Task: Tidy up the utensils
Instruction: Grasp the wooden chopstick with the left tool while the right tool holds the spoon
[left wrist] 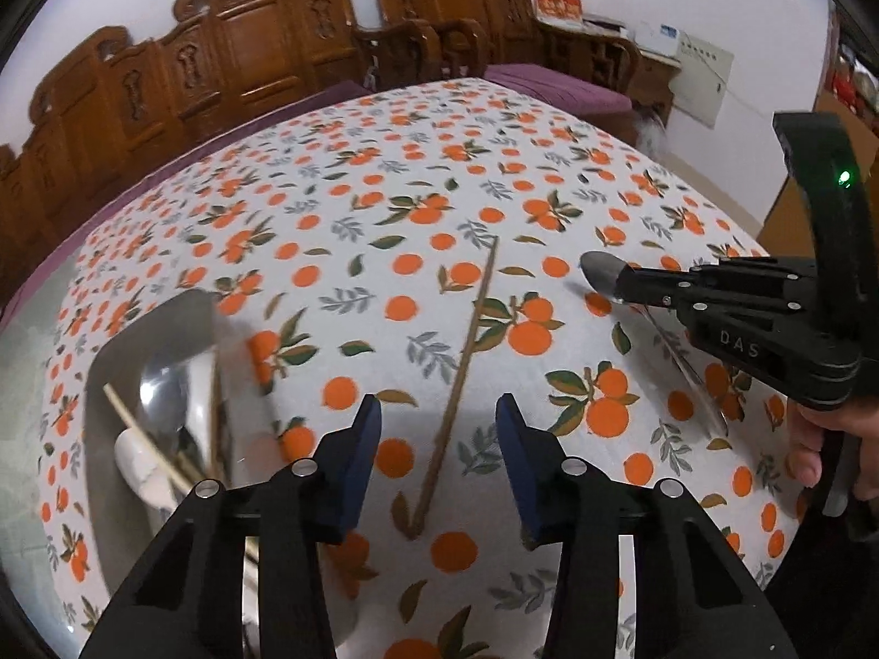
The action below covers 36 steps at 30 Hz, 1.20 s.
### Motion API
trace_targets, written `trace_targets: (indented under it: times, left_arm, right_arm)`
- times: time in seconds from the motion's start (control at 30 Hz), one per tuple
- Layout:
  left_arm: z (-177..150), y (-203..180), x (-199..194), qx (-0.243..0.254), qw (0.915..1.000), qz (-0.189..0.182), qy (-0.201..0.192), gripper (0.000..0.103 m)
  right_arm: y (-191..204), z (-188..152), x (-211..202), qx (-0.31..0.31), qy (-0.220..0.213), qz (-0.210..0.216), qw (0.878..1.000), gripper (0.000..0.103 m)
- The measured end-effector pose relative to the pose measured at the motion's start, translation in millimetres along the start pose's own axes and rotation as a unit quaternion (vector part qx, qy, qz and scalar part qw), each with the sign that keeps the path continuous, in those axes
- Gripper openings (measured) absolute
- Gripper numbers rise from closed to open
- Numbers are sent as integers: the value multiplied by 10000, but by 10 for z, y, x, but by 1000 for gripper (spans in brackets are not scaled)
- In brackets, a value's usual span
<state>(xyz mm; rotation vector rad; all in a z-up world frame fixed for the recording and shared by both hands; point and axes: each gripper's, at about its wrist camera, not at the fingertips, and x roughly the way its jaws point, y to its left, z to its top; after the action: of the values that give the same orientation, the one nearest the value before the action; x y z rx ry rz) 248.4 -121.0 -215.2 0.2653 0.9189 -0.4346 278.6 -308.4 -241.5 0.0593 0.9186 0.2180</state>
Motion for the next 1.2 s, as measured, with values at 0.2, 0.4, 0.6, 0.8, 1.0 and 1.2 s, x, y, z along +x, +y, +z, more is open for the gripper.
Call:
trace_targets:
  times: [0.2, 0.4, 0.6, 0.8, 1.0, 1.2]
  left_arm:
    - [50, -34, 242, -18, 9997, -8, 240, 37]
    - [45, -30, 394, -85, 9991, -54, 423, 24]
    - [8, -11, 451, -115, 9987, -89, 494, 12]
    - [-16, 13, 457, -156, 9987, -86, 488, 11]
    - [-34, 12, 431, -144, 9988, -134, 447, 4]
    - [-48, 16, 276, -240, 9991, -175, 294, 4]
  right_arm:
    - [9, -4, 44, 9, 26, 49, 10000, 2]
    - [8, -2, 56, 27, 39, 85, 10000, 2]
    - [43, -9, 79, -2, 64, 108, 9999, 2]
    - [54, -21, 95, -5, 87, 103, 9999, 2]
    - [70, -22, 91, -18, 74, 124, 9999, 2]
    - [113, 7, 52, -37, 15, 191, 9998, 2]
